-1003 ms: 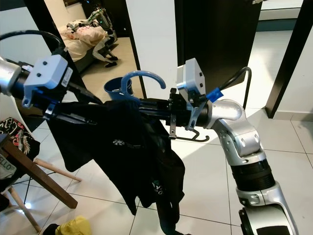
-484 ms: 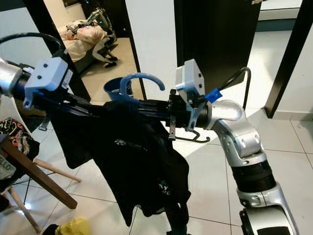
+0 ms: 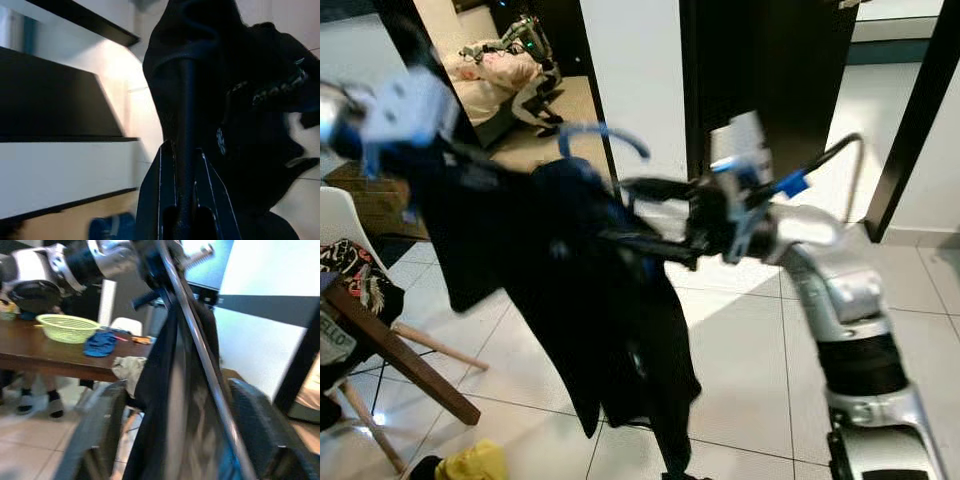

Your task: Hang hanger

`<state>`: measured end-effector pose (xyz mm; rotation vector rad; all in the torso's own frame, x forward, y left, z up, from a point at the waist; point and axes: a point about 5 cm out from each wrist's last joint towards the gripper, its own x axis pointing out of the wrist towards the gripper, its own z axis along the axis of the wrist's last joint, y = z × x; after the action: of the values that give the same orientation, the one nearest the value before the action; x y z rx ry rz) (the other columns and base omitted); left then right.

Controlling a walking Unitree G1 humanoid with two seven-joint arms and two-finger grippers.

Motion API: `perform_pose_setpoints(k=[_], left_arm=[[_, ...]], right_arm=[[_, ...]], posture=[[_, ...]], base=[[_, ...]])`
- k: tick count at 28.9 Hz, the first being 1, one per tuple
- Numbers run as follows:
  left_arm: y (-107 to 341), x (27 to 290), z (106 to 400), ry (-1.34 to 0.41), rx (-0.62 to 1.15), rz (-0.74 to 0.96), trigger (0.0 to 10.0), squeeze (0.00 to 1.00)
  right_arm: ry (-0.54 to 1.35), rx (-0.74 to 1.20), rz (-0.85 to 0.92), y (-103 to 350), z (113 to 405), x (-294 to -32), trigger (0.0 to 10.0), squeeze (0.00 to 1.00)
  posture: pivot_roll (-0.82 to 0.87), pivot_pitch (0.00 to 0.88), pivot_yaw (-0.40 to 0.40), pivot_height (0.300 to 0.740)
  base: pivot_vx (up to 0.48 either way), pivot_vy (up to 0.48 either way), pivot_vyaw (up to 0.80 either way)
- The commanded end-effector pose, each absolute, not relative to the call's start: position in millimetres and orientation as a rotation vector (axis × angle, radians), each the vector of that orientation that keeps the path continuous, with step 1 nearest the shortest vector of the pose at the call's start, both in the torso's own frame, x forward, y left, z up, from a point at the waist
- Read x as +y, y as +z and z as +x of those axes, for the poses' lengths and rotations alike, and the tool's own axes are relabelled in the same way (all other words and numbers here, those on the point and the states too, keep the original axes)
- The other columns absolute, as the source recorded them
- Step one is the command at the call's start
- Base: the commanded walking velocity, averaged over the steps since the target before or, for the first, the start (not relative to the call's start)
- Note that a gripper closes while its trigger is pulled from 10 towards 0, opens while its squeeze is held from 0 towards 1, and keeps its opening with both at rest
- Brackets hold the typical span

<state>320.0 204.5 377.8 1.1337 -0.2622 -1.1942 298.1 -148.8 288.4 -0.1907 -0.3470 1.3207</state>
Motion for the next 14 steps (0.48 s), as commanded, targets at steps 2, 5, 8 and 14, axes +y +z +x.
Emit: perform_pose_setpoints(k=[2, 5, 8, 14], left_arm=[[395, 217, 315, -1.105, -0.319, 1.147, 0.0, 0.0], [402, 221, 311, -1.098, -0.346, 1.149, 0.0, 0.0], [408, 225, 309, -1.093, -0.359, 1.161, 0.0, 0.0], [416, 233, 309, -1.043, -0.381, 1.195, 0.0, 0.0]], right_arm=[[1.237, -0.312, -0.187, 281, 301, -170, 10.0, 1.0], [1.145, -0.296, -0.196, 279, 302, -190, 10.0, 1.0], [1.049, -0.351, -0.152, 288, 301, -210, 10.0, 1.0], [0.969, -0.42, -0.059, 296, 298, -231, 10.0, 1.0]], posture=[[-0.04, 0.0, 0.103, 0.74], [-0.04, 0.0, 0.101, 0.74], [-0.04, 0.0, 0.101, 0.74], [-0.04, 0.0, 0.103, 0.74]], base=[[0.0, 0.0, 0.0], [0.0, 0.0, 0.0], [0.0, 0.0, 0.0], [0.0, 0.0, 0.0]])
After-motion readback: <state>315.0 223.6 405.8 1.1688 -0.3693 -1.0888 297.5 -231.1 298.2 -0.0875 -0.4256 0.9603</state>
